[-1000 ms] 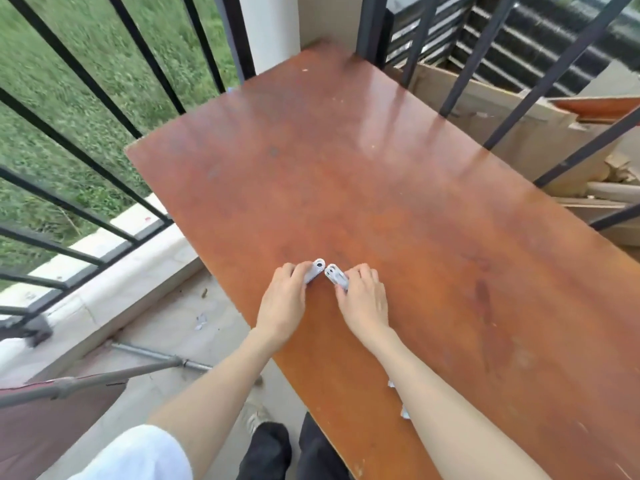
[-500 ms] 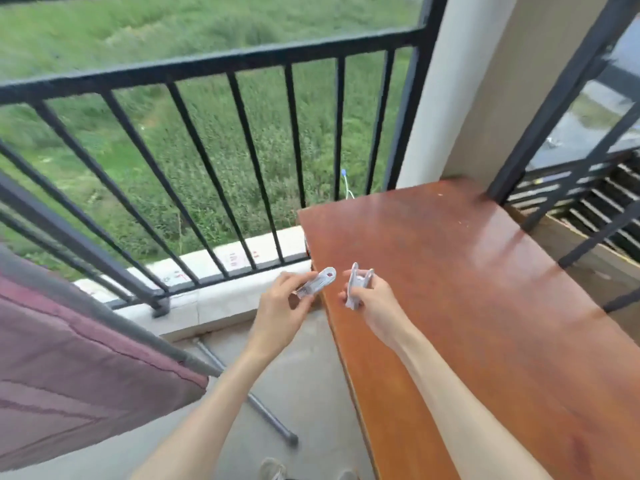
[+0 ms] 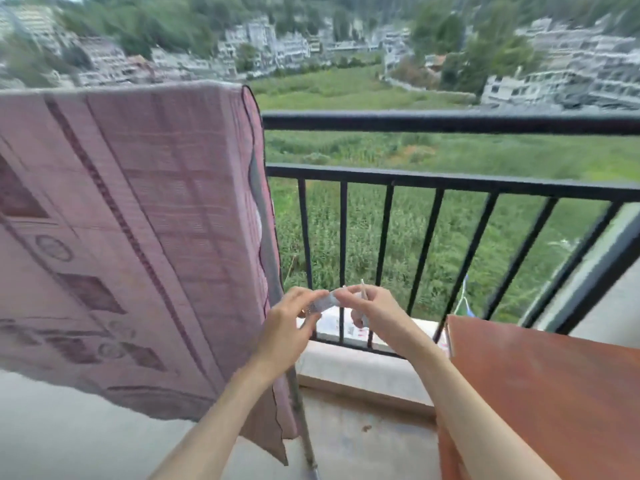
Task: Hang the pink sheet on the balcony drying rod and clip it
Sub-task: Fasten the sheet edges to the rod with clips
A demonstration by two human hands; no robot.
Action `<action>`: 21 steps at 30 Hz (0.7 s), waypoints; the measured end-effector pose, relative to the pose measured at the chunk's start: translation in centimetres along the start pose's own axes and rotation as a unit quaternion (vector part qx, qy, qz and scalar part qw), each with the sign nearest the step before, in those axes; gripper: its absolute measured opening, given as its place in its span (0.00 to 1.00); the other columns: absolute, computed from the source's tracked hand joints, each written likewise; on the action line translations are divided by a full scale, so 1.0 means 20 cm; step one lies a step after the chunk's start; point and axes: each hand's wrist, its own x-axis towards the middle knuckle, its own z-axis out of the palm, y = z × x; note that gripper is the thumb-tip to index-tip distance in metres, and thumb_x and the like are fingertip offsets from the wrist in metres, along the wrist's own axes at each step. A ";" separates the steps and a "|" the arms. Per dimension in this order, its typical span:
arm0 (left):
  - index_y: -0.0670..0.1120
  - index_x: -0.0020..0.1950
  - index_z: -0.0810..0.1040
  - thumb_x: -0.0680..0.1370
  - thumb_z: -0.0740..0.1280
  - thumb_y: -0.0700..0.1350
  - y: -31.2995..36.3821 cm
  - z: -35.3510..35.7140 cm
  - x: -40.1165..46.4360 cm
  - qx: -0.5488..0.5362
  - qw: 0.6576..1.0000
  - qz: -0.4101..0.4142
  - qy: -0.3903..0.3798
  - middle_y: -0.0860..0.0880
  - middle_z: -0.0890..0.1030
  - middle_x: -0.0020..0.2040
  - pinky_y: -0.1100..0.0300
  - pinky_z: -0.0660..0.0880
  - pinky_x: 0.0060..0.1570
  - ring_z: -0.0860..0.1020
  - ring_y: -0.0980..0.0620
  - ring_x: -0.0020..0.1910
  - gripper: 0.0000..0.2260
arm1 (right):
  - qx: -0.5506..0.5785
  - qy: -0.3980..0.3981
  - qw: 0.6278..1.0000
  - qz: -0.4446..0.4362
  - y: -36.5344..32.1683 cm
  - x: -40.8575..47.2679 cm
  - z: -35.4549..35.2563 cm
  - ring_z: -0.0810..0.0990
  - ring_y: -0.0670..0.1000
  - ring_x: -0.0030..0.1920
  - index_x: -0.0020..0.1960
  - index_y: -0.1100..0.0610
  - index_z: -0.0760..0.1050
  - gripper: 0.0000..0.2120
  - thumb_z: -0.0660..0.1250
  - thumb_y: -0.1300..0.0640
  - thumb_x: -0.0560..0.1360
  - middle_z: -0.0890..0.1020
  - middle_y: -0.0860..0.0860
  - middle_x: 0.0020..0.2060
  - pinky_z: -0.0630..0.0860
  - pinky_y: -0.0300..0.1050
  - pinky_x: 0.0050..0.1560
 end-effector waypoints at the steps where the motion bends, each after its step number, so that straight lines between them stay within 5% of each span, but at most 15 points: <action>1: 0.46 0.57 0.79 0.72 0.68 0.34 0.00 -0.04 0.01 0.004 1.000 0.003 0.012 0.50 0.78 0.48 0.71 0.70 0.45 0.75 0.60 0.45 0.16 | -0.017 -0.019 1.000 -0.009 -0.03 0.03 0.02 0.67 0.45 0.25 0.47 0.61 0.79 0.12 0.69 0.51 0.72 0.71 0.48 0.24 0.63 0.38 0.30; 6: 0.48 0.59 0.77 0.76 0.65 0.38 0.05 -0.19 0.06 0.009 0.998 -0.009 0.065 0.56 0.78 0.51 0.77 0.67 0.50 0.75 0.65 0.52 0.13 | -0.006 -0.045 0.998 -0.043 -0.17 0.16 0.07 0.67 0.44 0.25 0.42 0.60 0.76 0.08 0.69 0.54 0.73 0.73 0.45 0.23 0.65 0.37 0.31; 9: 0.51 0.54 0.76 0.77 0.63 0.40 0.09 -0.25 0.11 -0.016 0.977 -0.067 0.203 0.62 0.76 0.47 0.80 0.66 0.47 0.74 0.71 0.48 0.08 | 0.113 -0.049 0.991 -0.050 -0.24 0.24 0.05 0.69 0.46 0.28 0.43 0.60 0.75 0.07 0.66 0.55 0.74 0.77 0.50 0.31 0.66 0.39 0.31; 11: 0.54 0.50 0.73 0.76 0.65 0.39 0.10 -0.27 0.16 -0.003 0.956 -0.091 0.279 0.61 0.74 0.44 0.80 0.66 0.45 0.74 0.67 0.45 0.09 | 0.197 -0.077 0.976 -0.059 -0.31 0.29 0.03 0.74 0.47 0.32 0.48 0.60 0.75 0.08 0.65 0.55 0.75 0.78 0.53 0.38 0.69 0.37 0.31; 16: 0.47 0.53 0.66 0.72 0.71 0.44 0.13 -0.23 0.32 0.046 0.938 -0.153 0.308 0.56 0.69 0.43 0.74 0.68 0.35 0.71 0.61 0.39 0.16 | 0.252 -0.124 0.955 -0.090 -0.50 0.41 0.09 0.81 0.54 0.53 0.58 0.62 0.74 0.16 0.59 0.52 0.78 0.82 0.59 0.53 0.78 0.43 0.51; 21: 0.43 0.47 0.72 0.74 0.67 0.39 0.10 -0.17 0.36 0.077 0.920 -0.150 0.354 0.48 0.74 0.43 0.77 0.68 0.36 0.73 0.56 0.37 0.05 | 0.272 -0.145 0.948 -0.082 -0.57 0.48 0.16 0.78 0.55 0.59 0.60 0.61 0.73 0.22 0.61 0.46 0.74 0.79 0.60 0.57 0.73 0.47 0.60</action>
